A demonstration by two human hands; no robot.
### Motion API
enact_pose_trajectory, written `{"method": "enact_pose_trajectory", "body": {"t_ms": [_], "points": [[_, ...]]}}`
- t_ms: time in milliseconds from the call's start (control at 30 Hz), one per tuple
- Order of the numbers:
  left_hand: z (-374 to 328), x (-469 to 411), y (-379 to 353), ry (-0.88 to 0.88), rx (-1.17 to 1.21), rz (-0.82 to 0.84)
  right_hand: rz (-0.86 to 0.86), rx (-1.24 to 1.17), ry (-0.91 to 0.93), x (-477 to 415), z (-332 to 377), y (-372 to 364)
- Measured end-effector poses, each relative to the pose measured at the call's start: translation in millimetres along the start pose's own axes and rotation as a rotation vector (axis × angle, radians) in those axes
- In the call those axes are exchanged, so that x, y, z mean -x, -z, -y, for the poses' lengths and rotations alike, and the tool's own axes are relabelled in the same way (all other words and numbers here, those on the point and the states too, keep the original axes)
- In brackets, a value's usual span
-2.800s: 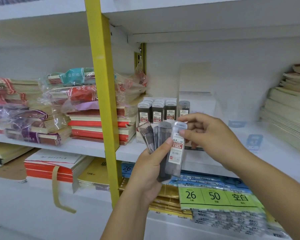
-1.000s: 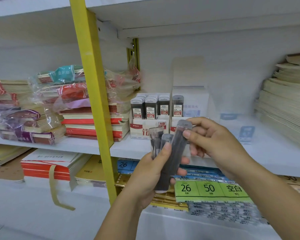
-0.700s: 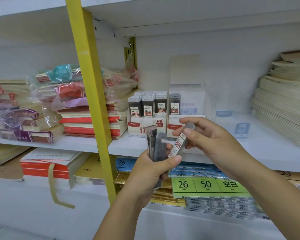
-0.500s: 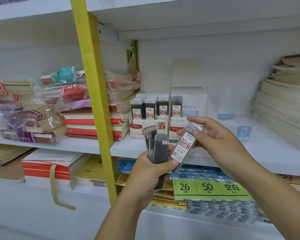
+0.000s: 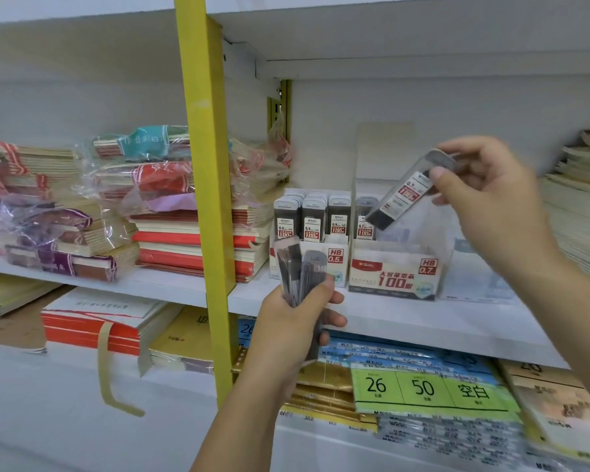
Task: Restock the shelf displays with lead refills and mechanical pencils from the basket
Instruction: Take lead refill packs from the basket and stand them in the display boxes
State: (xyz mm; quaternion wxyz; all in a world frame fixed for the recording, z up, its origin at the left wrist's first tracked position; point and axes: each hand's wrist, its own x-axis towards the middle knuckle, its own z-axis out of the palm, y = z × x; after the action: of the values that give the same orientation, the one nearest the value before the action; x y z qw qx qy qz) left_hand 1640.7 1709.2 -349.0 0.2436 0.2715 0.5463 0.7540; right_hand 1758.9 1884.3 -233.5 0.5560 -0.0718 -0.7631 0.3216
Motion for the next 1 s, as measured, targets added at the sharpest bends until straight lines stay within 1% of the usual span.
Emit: {"method": "enact_pose_trajectory", "body": {"t_ms": [133, 200, 267, 333, 433, 567, 667, 733, 767, 833, 900, 1000], "points": [[0.1, -6.8, 2.5, -0.014, 0.049, -0.014, 0.158, 0.325, 0.092, -26.4, -14.9, -20.1], [0.7, -8.1, 2.7, -0.021, 0.056, -0.008, 0.254, 0.417, 0.094, -31.3, -22.1, -28.3], [1.8, -9.1, 3.5, -0.027, 0.049, 0.004, 0.315, 0.483, 0.070, -35.8, -28.2, -33.8], [1.9, -9.1, 4.2, -0.035, 0.028, 0.022, 0.333, 0.500, 0.024, -39.9, -33.3, -37.9], [2.1, -8.8, 5.6, -0.055, 0.070, 0.051, 0.350, 0.476, -0.063, -40.4, -40.7, -45.3], [0.2, -7.1, 7.7, -0.056, 0.122, 0.083, 0.362, 0.651, -0.053, -36.2, -48.2, -52.6], [-0.1, -4.9, 7.6, -0.047, 0.126, 0.099, 0.334, 0.689, -0.069, -31.1, -40.3, -49.4], [0.1, -3.1, 6.6, -0.034, 0.114, 0.115, 0.273, 0.633, -0.021, -16.8, -27.6, -43.4], [0.1, -2.0, 5.8, -0.031, 0.109, 0.126, 0.244, 0.559, 0.000, -5.5, -19.9, -40.3], [0.1, 1.2, 3.0, -0.030, 0.103, 0.152, 0.243, 0.348, -0.020, 22.9, -4.4, -35.3], [-0.4, 5.2, -1.2, -0.034, 0.103, 0.180, 0.309, 0.155, -0.106, 51.6, 4.1, -32.8], [0.8, 10.9, -7.9, -0.039, 0.079, 0.231, 0.432, -0.044, -0.259, 79.3, 4.0, -32.9]]}}
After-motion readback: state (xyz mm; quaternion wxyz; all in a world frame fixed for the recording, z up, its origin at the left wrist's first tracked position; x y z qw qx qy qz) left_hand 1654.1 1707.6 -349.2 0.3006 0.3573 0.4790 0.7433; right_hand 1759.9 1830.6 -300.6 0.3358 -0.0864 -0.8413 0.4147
